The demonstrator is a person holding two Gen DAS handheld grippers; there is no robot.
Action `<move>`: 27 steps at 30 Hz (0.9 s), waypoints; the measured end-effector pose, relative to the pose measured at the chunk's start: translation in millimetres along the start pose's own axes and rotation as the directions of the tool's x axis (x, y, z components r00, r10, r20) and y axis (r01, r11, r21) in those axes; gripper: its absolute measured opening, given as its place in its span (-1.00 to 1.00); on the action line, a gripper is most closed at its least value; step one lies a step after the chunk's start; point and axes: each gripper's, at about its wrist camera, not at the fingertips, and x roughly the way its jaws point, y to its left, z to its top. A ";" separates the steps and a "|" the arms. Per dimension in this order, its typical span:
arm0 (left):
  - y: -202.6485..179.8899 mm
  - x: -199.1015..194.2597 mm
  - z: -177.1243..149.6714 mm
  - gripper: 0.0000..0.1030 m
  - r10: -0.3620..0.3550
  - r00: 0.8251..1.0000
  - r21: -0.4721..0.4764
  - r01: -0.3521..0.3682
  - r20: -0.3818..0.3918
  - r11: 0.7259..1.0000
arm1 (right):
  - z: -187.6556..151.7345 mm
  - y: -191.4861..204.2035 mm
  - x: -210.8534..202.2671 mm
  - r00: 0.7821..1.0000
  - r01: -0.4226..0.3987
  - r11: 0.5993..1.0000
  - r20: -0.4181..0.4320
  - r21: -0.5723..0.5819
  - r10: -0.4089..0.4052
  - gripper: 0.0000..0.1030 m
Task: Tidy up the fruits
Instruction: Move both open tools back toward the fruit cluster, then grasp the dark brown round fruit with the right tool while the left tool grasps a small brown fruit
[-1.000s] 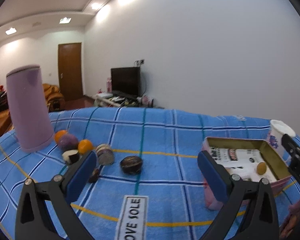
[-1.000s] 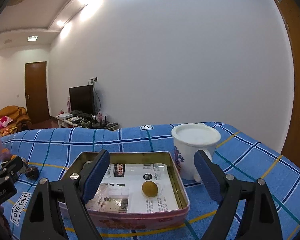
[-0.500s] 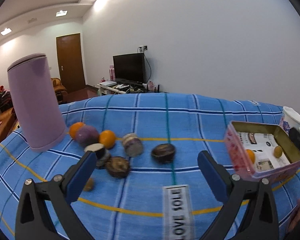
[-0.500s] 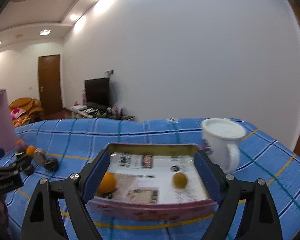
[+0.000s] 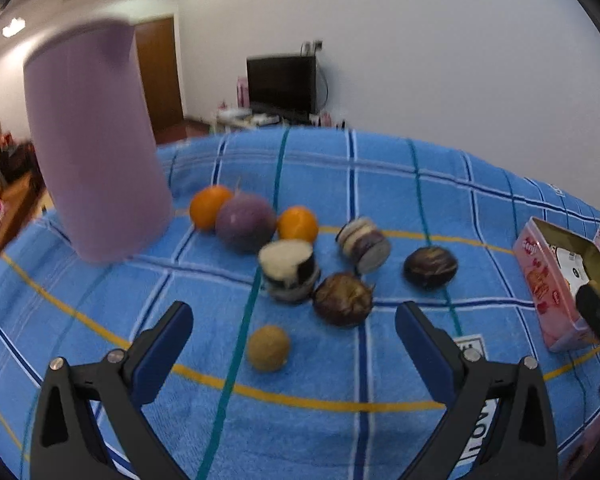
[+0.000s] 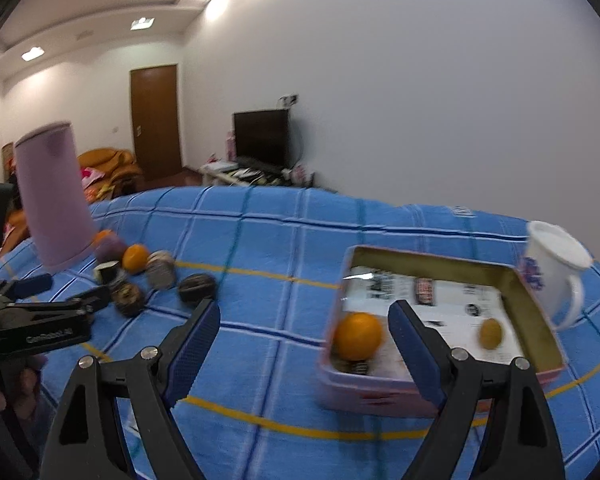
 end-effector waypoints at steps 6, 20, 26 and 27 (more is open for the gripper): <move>19.6 13.9 -5.1 0.96 0.019 0.997 -0.084 -0.026 -0.075 0.996 | 10.7 40.6 30.0 0.995 -0.077 0.994 -0.073 -0.082 0.071 0.55; 35.1 31.4 -10.3 0.14 0.026 0.987 -0.134 -0.047 -0.156 0.990 | 31.7 82.7 125.9 0.944 -0.162 0.982 -0.303 -0.096 0.126 0.54; 29.9 32.8 -5.3 -0.37 -0.020 0.989 -0.112 0.003 -0.149 0.994 | 27.3 88.9 151.6 0.912 -0.177 0.980 -0.390 -0.086 0.130 0.07; 29.1 33.1 -5.0 -0.44 -0.033 0.988 -0.112 0.017 -0.149 0.994 | 28.4 88.5 150.8 0.913 -0.176 0.980 -0.386 -0.088 0.130 0.02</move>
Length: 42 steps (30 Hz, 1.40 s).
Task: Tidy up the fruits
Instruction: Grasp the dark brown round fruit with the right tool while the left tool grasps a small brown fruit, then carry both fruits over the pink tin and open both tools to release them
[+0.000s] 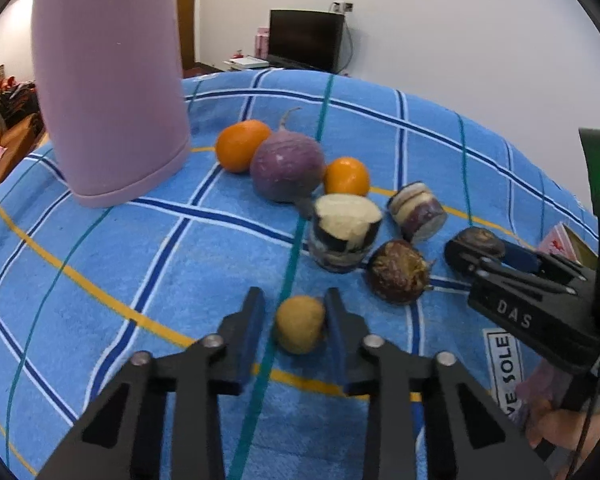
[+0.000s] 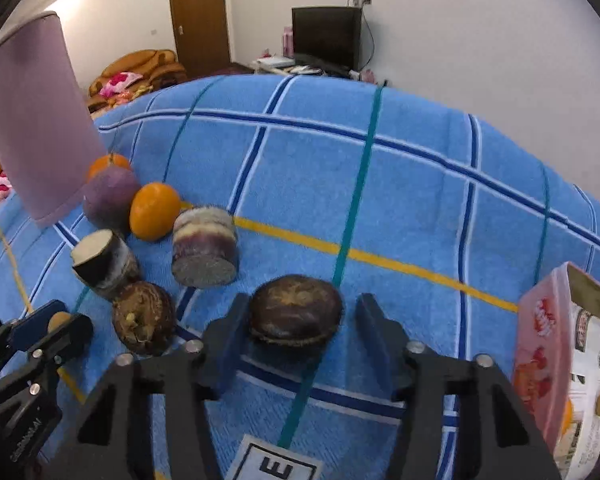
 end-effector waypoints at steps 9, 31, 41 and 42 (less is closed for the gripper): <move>7.0 -20.8 6.8 -0.50 -0.089 0.988 -0.018 0.091 0.126 0.996 | -8.9 -3.8 -17.9 0.998 -0.008 1.000 0.063 0.018 0.007 -0.11; -29.9 -71.4 -2.3 -0.50 -0.326 0.859 0.211 0.261 0.394 0.942 | -83.5 -41.6 -134.5 0.914 -0.065 0.993 0.404 0.101 0.019 -0.11; -41.7 -71.6 -11.4 -0.49 -0.315 0.866 0.233 0.238 0.389 0.943 | -94.7 -43.0 -143.8 0.903 0.039 0.996 0.424 0.077 -0.068 -0.11; -41.9 -70.8 -11.4 -0.49 -0.318 0.868 0.225 0.247 0.382 0.943 | -96.4 -44.9 -144.0 0.902 0.058 0.995 0.424 0.075 -0.085 -0.11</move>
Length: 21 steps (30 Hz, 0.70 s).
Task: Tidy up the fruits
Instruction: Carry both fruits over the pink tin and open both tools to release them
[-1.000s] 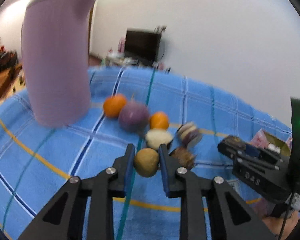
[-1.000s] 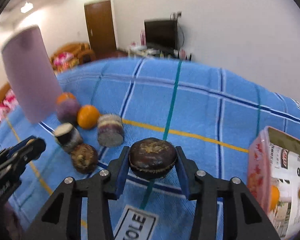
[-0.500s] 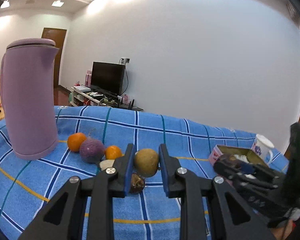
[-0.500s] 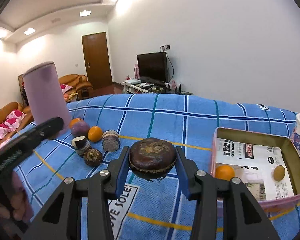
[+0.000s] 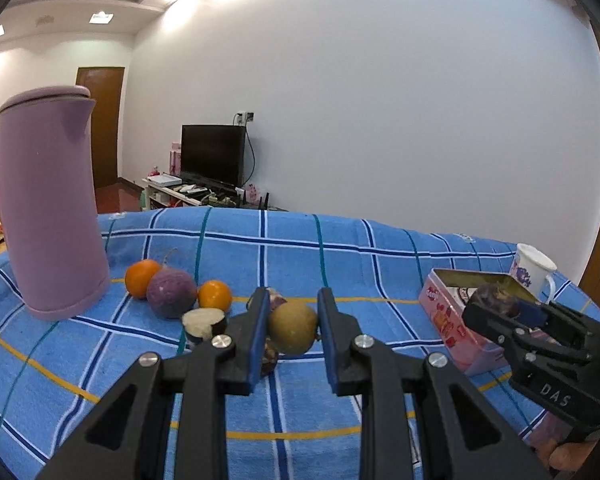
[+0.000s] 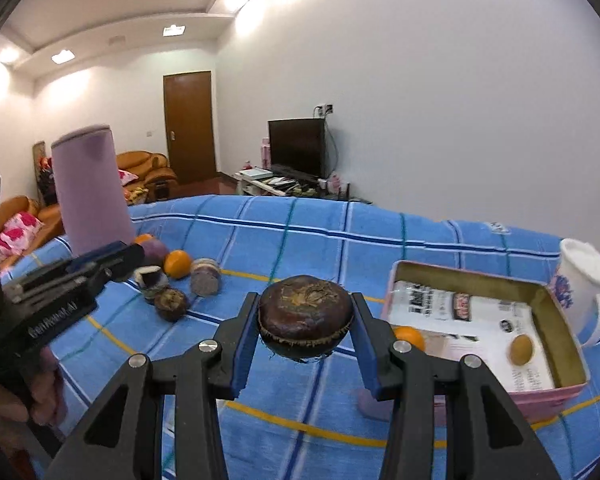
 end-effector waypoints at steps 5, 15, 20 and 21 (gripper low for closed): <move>-12.6 1.0 -2.9 -0.49 -0.012 1.000 -0.006 0.012 -0.029 1.000 | -0.2 -16.9 -3.2 1.000 0.012 1.000 -0.001 0.025 -0.012 -0.11; -73.2 -1.8 -5.8 -0.49 -0.090 0.994 0.082 0.094 -0.056 0.992 | -4.9 -63.3 -13.4 0.998 0.063 0.996 -0.002 0.062 -0.063 -0.11; -102.2 1.0 -1.1 -0.49 -0.141 0.987 0.105 0.148 -0.075 0.983 | -6.7 -93.1 -20.6 0.994 0.106 0.991 0.000 0.082 -0.106 -0.11; -109.1 2.5 0.2 -0.49 -0.151 0.985 0.112 0.159 -0.080 0.981 | -7.2 -99.7 -21.3 0.993 0.114 0.990 -0.001 0.089 -0.114 -0.11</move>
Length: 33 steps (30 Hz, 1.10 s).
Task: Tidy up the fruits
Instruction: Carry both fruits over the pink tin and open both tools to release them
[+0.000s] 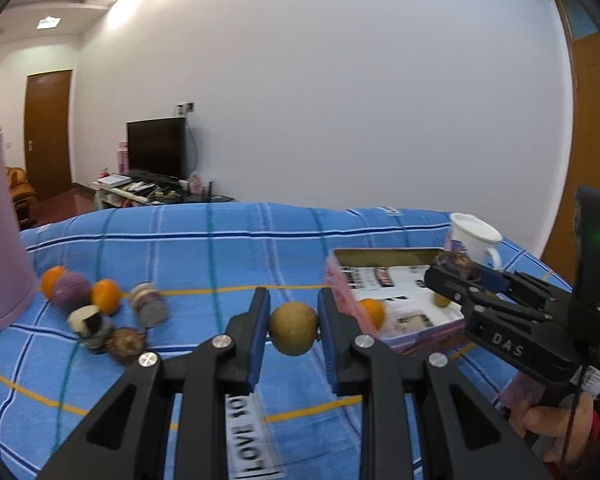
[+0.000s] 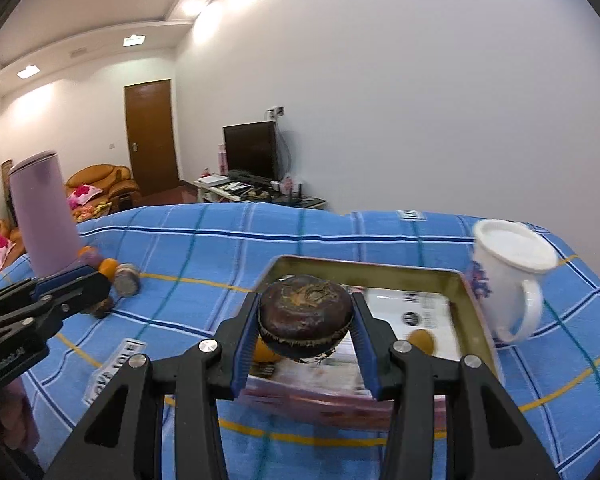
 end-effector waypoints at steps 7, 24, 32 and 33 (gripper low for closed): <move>-40.9 17.1 12.9 -0.49 -0.051 0.999 0.040 0.051 0.007 0.998 | 1.4 -44.2 3.0 0.998 0.069 0.997 -0.010 0.039 -0.068 -0.11; -96.0 106.3 23.1 -0.49 -0.082 0.990 0.017 0.084 -0.117 0.996 | 9.5 -96.9 43.2 0.985 0.150 0.982 -0.105 0.111 -0.139 -0.11; -108.5 128.6 15.3 -0.49 -0.031 0.980 0.035 0.038 -0.198 0.999 | 11.3 -97.5 63.8 0.981 0.124 0.985 -0.163 0.119 -0.104 -0.11; -108.9 129.5 15.5 -0.49 -0.029 0.979 0.034 0.037 -0.200 0.999 | 11.4 -97.2 65.3 0.981 0.116 0.986 -0.168 0.121 -0.095 -0.10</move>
